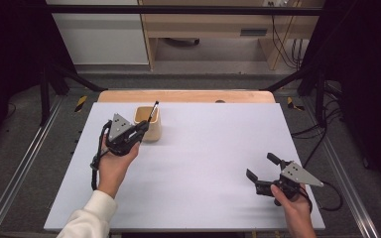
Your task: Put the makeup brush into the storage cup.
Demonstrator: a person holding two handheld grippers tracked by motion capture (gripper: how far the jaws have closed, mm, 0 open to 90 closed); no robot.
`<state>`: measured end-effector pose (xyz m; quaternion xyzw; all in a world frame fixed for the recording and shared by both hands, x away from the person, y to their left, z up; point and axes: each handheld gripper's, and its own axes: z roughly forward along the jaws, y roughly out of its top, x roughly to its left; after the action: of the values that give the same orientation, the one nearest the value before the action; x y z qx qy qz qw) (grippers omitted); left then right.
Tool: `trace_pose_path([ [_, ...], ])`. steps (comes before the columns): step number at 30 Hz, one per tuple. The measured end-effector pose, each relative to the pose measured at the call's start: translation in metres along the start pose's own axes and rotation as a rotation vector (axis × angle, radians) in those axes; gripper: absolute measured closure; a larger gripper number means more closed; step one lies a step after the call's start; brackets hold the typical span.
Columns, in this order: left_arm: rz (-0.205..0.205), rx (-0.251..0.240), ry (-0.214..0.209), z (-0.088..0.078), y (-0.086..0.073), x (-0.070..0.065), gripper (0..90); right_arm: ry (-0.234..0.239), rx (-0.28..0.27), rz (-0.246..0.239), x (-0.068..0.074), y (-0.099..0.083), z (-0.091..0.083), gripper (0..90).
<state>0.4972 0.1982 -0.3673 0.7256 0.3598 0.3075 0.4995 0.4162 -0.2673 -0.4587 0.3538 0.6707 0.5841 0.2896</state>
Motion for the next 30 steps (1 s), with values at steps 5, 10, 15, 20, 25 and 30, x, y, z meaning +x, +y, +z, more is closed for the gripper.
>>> trace_pose_path([
  [5,-0.008,-0.003,0.008,0.001,0.0,0.004,84.1,0.004,0.0,-0.009,0.001,0.0,0.001,4.4],
  [10,-0.016,-0.012,0.019,0.004,0.002,0.008,84.1,0.003,0.012,-0.02,0.001,-0.001,0.001,4.4],
  [15,-0.028,-0.022,0.032,0.007,0.004,0.012,84.0,0.001,0.015,-0.018,0.001,-0.001,0.001,4.4],
  [20,-0.026,-0.03,0.043,0.008,0.005,0.015,84.0,0.001,0.015,-0.016,0.001,-0.001,0.002,4.3],
  [25,-0.034,-0.042,0.049,0.01,0.005,0.017,84.1,0.003,0.017,-0.023,0.001,-0.002,0.002,4.3],
  [30,-0.036,-0.053,0.056,0.011,0.005,0.02,84.0,0.0,0.018,-0.024,0.0,-0.002,0.002,4.3],
])
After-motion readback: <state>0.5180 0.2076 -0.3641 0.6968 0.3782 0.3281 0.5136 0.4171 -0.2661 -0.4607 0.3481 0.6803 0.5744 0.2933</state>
